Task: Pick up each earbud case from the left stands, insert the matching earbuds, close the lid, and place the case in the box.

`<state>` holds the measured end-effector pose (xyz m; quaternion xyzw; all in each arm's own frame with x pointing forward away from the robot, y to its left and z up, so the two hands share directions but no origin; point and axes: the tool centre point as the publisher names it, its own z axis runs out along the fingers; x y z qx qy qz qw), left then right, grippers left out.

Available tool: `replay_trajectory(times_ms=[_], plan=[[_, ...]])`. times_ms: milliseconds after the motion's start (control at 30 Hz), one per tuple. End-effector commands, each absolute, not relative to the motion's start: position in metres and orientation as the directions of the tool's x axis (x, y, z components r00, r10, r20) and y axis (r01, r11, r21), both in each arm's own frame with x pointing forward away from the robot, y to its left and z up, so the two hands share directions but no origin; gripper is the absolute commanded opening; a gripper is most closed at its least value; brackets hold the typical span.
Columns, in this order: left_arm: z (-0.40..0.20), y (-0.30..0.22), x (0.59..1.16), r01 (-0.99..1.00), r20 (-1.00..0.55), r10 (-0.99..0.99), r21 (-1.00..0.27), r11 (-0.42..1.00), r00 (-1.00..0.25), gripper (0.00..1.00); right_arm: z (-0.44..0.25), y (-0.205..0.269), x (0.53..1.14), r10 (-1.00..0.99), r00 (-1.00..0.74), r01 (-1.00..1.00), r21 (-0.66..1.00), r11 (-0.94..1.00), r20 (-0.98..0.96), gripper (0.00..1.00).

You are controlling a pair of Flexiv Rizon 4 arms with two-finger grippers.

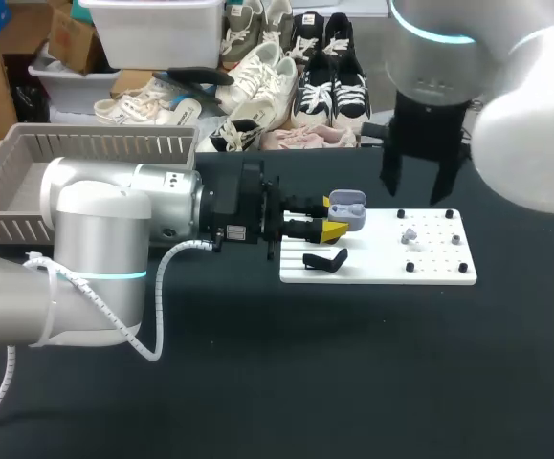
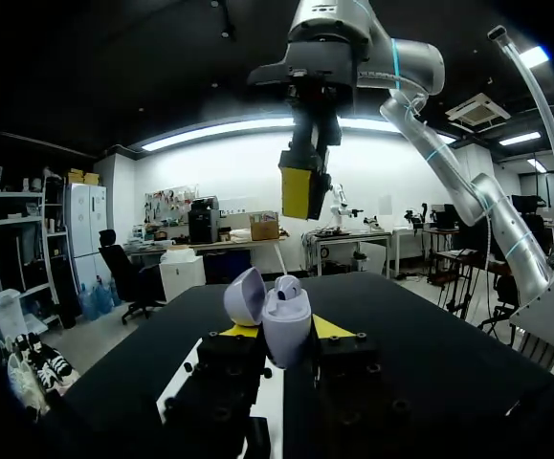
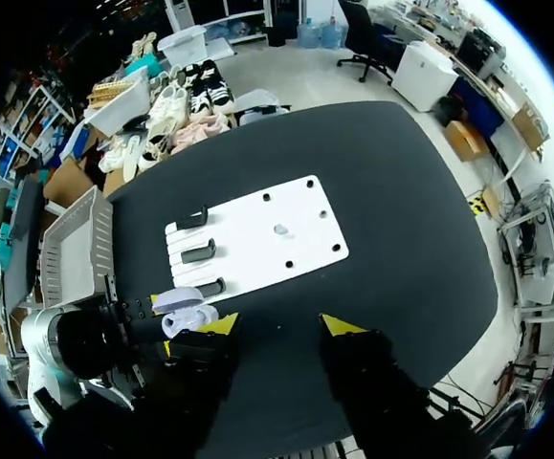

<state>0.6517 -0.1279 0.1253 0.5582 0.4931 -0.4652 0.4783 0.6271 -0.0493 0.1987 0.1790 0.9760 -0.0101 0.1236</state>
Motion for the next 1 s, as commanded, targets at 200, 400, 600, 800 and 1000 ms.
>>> replay_trajectory(times_ms=[200, 400, 600, 800, 1000], plan=[[0.125, -0.128, 0.650, 0.996, -0.991, 0.105, 0.077, -0.051, 0.082, 0.00, 0.158, -0.091, 0.659, 0.334, -0.926, 0.306, 0.166, 0.937, -0.176, 0.55], [0.125, -0.128, 0.650, 0.996, -0.991, 0.105, 0.077, -0.051, 0.082, 0.00, 0.143, -0.095, 0.665, 0.340, -0.928, 0.314, 0.168, 0.934, -0.154, 0.60], [0.125, -0.128, 0.650, 0.996, -0.991, 0.105, 0.077, -0.051, 0.082, 0.00, 0.128, -0.088, 0.666, 0.357, -0.926, 0.339, 0.152, 0.929, -0.121, 0.59], [0.125, -0.128, 0.650, 0.996, -0.991, 0.105, 0.077, -0.051, 0.082, 0.00, 0.106, -0.079, 0.673, 0.417, -0.903, 0.401, 0.148, 0.904, -0.101, 0.58], [0.125, -0.128, 0.650, 0.996, -0.991, 0.105, 0.077, -0.051, 0.082, 0.00, 0.091, -0.076, 0.681, 0.465, -0.879, 0.443, 0.175, 0.879, -0.109, 0.70]])
